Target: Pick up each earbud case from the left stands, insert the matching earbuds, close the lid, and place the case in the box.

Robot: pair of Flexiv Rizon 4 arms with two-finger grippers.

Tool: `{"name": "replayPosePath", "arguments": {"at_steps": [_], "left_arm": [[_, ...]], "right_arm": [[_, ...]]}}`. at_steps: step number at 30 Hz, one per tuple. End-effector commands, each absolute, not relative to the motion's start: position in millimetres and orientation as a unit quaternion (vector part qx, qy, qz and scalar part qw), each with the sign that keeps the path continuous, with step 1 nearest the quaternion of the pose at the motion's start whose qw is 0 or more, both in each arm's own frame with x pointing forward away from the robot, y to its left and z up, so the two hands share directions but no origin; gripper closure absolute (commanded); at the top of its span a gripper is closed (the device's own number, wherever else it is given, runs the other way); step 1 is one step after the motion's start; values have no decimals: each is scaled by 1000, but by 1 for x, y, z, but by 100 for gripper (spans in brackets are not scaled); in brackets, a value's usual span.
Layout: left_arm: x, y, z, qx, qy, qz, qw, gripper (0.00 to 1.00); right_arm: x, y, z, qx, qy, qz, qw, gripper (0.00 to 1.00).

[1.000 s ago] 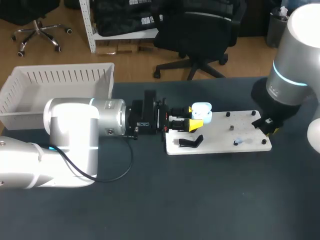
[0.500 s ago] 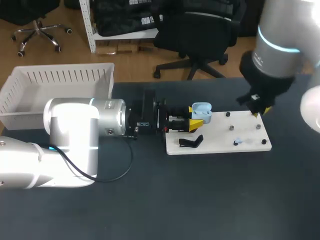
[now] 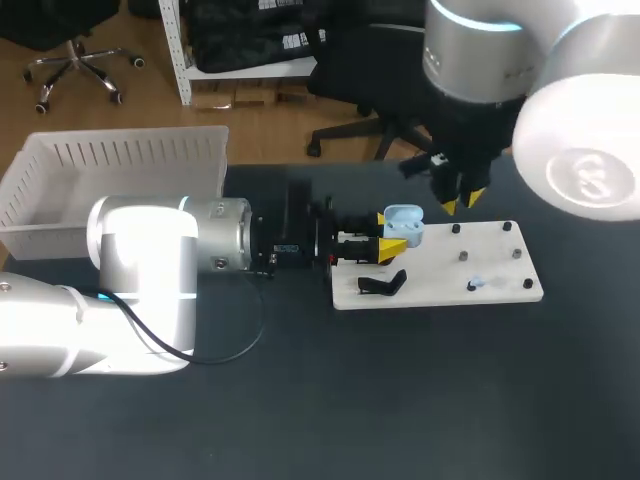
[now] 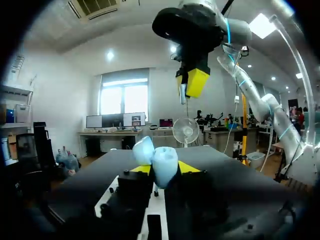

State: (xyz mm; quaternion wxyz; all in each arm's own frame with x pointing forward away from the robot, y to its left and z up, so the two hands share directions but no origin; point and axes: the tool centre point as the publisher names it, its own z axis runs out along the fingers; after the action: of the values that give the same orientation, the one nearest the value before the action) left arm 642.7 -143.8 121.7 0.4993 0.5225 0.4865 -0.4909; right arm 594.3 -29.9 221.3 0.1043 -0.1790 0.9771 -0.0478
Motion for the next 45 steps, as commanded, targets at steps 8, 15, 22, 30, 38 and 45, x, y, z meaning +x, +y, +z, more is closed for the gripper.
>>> {"name": "replayPosePath", "arguments": {"at_steps": [8,15,22,30,38,45], "left_arm": [[641,-144,121,521,487,-489,502,100],[641,-144,121,521,487,-489,502,100],[641,-144,121,521,487,-489,502,100],[641,-144,121,521,487,-489,502,100],[641,-144,121,521,487,-489,502,100],[641,-144,121,521,487,-489,502,100]], "right_arm": [[597,-25,219,-182,976,-55,103,100],[599,-18,216,-146,983,-29,112,100],[614,-12,195,91,992,-51,67,100],[609,-2,198,171,981,-38,82,100],[605,0,199,177,980,-45,82,100],[605,0,199,177,980,-45,82,100]]}}
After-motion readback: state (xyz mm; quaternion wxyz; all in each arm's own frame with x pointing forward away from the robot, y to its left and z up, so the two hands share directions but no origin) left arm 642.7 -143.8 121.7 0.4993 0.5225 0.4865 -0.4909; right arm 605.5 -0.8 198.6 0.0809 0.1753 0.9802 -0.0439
